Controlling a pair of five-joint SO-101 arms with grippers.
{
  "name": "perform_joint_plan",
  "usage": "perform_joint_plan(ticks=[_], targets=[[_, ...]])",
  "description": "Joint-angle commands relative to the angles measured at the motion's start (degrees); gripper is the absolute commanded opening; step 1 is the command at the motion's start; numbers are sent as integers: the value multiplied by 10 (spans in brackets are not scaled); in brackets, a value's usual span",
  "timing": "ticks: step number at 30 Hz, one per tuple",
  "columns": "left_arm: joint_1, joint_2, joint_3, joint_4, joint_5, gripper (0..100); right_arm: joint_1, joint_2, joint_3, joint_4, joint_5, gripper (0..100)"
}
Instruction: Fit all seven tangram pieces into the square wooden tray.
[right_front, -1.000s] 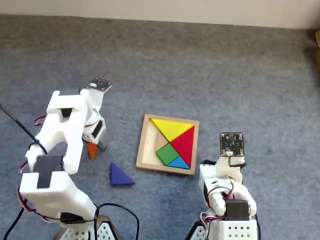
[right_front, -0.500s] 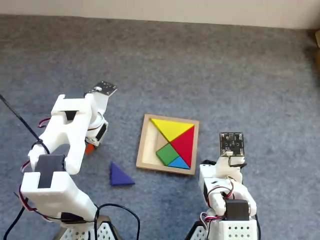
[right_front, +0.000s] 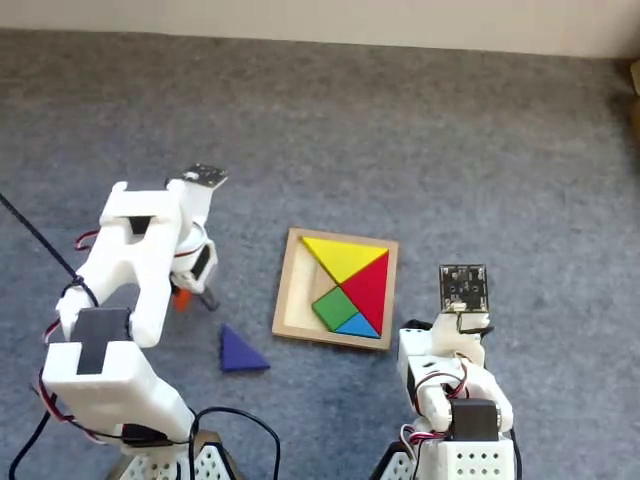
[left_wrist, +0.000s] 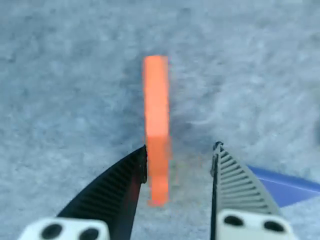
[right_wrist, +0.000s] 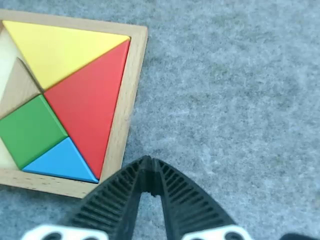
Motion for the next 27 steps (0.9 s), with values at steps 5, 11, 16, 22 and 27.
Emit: perform_joint_plan(ticks=[5, 11, 16, 22, 27], targets=[[104, -10, -44, 41, 52, 175, 9, -9, 75, -13, -2, 5], [137, -10, -62, 40, 63, 173, 9, -9, 75, -13, -2, 5], [102, -10, -108, 69, 75, 176, 9, -9, 75, -13, -2, 5], [43, -10, -135, 105, 54, 271, 9, -9, 75, -13, -2, 5], [7, -5, -129, 101, 11, 284, 9, -9, 75, -13, -2, 5]])
